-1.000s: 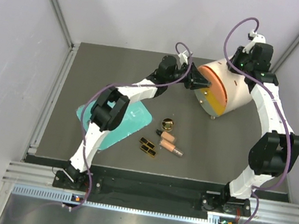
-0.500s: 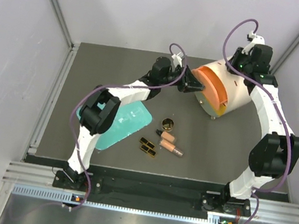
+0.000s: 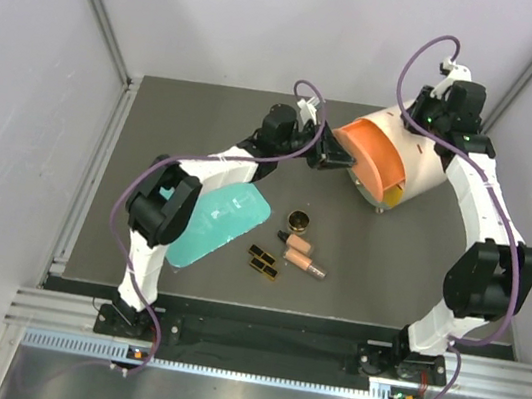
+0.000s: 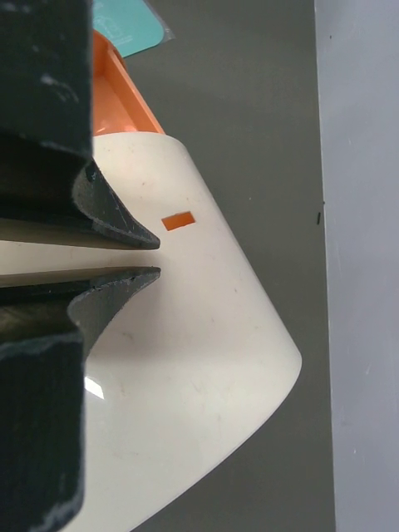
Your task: Organize the makeup
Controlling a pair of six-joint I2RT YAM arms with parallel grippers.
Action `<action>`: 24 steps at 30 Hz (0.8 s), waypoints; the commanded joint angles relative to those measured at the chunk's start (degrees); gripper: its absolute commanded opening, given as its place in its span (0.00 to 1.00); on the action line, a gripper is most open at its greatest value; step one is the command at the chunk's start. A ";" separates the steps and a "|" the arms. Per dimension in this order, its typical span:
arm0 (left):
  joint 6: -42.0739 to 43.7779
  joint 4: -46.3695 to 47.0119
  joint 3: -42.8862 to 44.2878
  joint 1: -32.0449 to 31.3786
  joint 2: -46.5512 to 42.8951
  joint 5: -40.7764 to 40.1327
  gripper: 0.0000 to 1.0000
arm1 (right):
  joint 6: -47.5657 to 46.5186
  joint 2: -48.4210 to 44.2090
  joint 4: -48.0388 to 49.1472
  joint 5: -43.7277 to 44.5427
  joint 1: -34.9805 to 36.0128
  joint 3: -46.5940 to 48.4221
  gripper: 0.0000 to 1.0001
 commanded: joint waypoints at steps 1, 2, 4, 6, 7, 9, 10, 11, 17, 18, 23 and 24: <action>6.23 -3.73 -1.92 -0.17 -5.61 0.97 0.00 | -0.99 0.39 -10.46 0.59 0.49 -2.85 0.16; 6.24 -3.73 -2.79 -0.08 -6.13 0.88 0.00 | -0.90 0.30 -10.54 0.51 0.49 -2.85 0.15; 6.15 -3.73 -3.42 0.00 -6.48 0.97 0.00 | -0.82 0.39 -10.63 0.59 0.58 -2.94 0.16; 6.06 -3.73 -3.68 0.09 -6.49 0.97 0.04 | -0.90 0.39 -10.63 0.51 0.58 -3.02 0.16; 6.06 -3.82 -3.68 0.18 -6.31 1.23 0.24 | -0.90 0.39 -10.72 0.33 0.58 -3.20 0.16; 6.15 -3.99 -3.16 0.27 -6.05 1.49 0.43 | -0.81 0.30 -10.72 0.24 0.58 -3.37 0.16; 6.06 -4.43 -2.98 0.27 -5.70 1.76 0.56 | -0.73 0.21 -10.90 0.24 0.58 -3.46 0.16; 6.15 -4.61 -2.63 0.27 -5.52 1.85 0.61 | -0.64 0.21 -10.90 0.24 0.49 -3.55 0.16; 7.11 -5.14 -1.75 0.27 -5.34 2.02 0.84 | -0.81 -0.23 -10.90 0.24 0.58 -4.25 0.17; 7.46 -5.31 -1.66 0.35 -5.34 1.85 0.84 | -0.81 -0.23 -10.98 0.24 0.49 -4.43 0.17; 7.56 -5.31 0.36 0.71 -4.38 2.11 0.84 | -0.64 -0.58 -11.07 0.24 0.58 -5.05 0.17; 7.64 -5.40 0.71 0.79 -4.29 2.28 0.84 | -0.73 -0.75 -11.16 0.24 0.49 -5.22 0.17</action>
